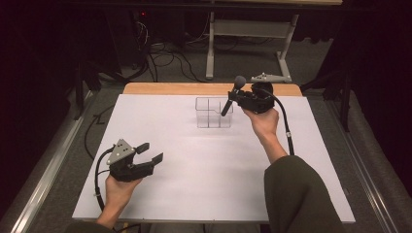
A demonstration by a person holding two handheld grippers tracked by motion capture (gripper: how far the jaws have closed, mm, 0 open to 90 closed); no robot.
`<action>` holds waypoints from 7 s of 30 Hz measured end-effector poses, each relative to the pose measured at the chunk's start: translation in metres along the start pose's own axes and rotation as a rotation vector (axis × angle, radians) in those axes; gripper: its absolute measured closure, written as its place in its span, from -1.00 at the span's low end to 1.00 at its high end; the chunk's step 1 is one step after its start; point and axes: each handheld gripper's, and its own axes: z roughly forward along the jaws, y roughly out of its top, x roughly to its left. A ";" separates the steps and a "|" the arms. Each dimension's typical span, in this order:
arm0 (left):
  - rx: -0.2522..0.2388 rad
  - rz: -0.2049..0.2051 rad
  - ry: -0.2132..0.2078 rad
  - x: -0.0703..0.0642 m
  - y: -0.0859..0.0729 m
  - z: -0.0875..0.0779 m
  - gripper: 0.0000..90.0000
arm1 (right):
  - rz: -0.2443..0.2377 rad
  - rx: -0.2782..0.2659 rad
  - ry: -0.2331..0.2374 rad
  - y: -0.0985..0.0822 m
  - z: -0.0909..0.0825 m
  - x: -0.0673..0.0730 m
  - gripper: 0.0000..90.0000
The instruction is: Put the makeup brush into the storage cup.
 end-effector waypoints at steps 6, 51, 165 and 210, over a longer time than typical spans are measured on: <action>0.002 0.001 -0.002 0.000 0.000 0.000 -0.24 | 0.010 -0.003 -0.009 0.002 0.006 0.000 0.62; 0.009 0.012 -0.012 -0.001 0.001 0.001 -0.24 | 0.014 0.062 -0.118 -0.005 0.033 -0.011 0.61; -0.009 -0.013 -0.007 0.001 0.001 -0.001 -0.26 | -0.004 -0.004 -0.058 -0.036 -0.041 -0.012 -0.28; -0.011 -0.020 -0.006 0.001 0.001 -0.002 -0.26 | 0.000 -0.028 -0.029 -0.062 -0.082 -0.005 -0.25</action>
